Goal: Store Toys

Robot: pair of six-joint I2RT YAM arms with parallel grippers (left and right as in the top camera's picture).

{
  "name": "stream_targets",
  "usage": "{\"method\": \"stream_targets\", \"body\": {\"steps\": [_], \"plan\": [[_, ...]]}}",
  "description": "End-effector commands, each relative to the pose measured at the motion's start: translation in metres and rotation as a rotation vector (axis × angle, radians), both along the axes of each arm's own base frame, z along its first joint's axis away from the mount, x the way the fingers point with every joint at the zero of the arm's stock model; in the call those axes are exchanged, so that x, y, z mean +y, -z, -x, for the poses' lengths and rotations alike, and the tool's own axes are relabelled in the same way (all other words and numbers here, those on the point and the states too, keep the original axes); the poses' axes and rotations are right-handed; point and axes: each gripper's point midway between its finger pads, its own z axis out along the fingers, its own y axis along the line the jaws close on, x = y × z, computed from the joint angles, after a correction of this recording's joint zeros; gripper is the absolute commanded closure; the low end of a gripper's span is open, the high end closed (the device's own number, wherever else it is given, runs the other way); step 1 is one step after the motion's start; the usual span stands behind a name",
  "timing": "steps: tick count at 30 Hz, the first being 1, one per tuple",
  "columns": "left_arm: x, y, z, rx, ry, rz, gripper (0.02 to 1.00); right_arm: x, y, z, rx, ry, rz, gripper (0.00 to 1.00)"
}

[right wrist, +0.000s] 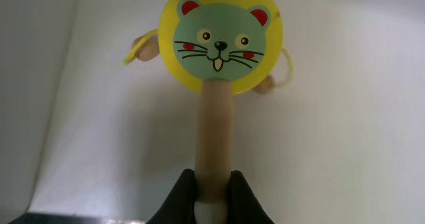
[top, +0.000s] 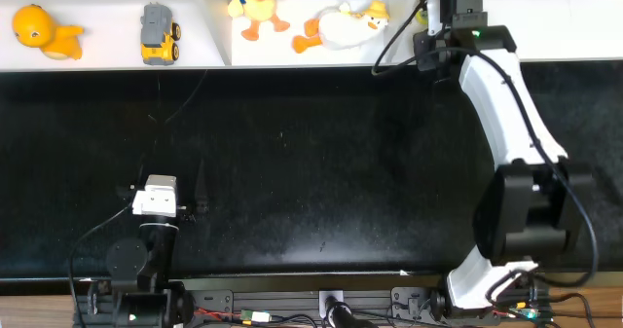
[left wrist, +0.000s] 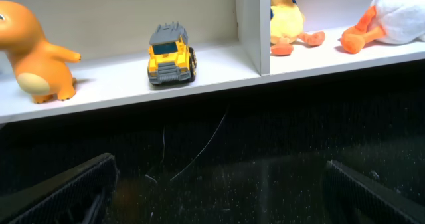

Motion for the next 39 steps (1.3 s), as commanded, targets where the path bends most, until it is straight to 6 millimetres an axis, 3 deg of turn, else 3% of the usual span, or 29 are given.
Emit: {"method": "stream_targets", "body": {"steps": [1, 4, 6, 15, 19, 22, 28, 32, 35, 39], "plan": [[0.000, -0.001, 0.001, -0.005, -0.003, 0.010, 0.020, 0.006, -0.005, -0.014, -0.031, -0.010, -0.033, 0.958], [0.000, -0.001, 0.001, -0.005, -0.003, 0.010, 0.020, 0.007, -0.004, -0.017, -0.039, -0.011, -0.036, 0.958], [0.000, -0.001, 0.001, -0.005, -0.003, 0.010, 0.020, 0.007, -0.005, -0.017, -0.041, -0.011, -0.036, 0.873], [0.000, -0.001, 0.001, -0.005, -0.003, 0.010, 0.020, 0.004, -0.012, -0.010, -0.034, 0.033, -0.052, 0.023], [0.000, -0.001, 0.001, -0.005, -0.003, 0.010, 0.020, -0.015, -0.034, 0.014, -0.029, 0.080, -0.007, 0.005], [0.000, -0.001, 0.001, -0.004, -0.003, 0.010, 0.020, -0.040, -0.045, 0.051, -0.015, 0.139, 0.041, 0.003], [0.000, -0.001, 0.001, -0.005, -0.003, 0.010, 0.020, -0.076, -0.042, 0.158, 0.010, 0.245, 0.089, 0.005], [0.000, -0.001, 0.001, -0.005, -0.003, 0.010, 0.020, -0.087, -0.036, 0.233, 0.094, 0.287, 0.146, 0.007], [0.000, -0.001, 0.001, -0.005, -0.003, 0.010, 0.020, -0.083, -0.032, 0.280, 0.175, 0.282, 0.151, 0.007], [0.000, -0.001, 0.001, -0.005, -0.003, 0.010, 0.023, -0.080, -0.033, 0.315, 0.230, 0.277, 0.154, 0.005]]}}
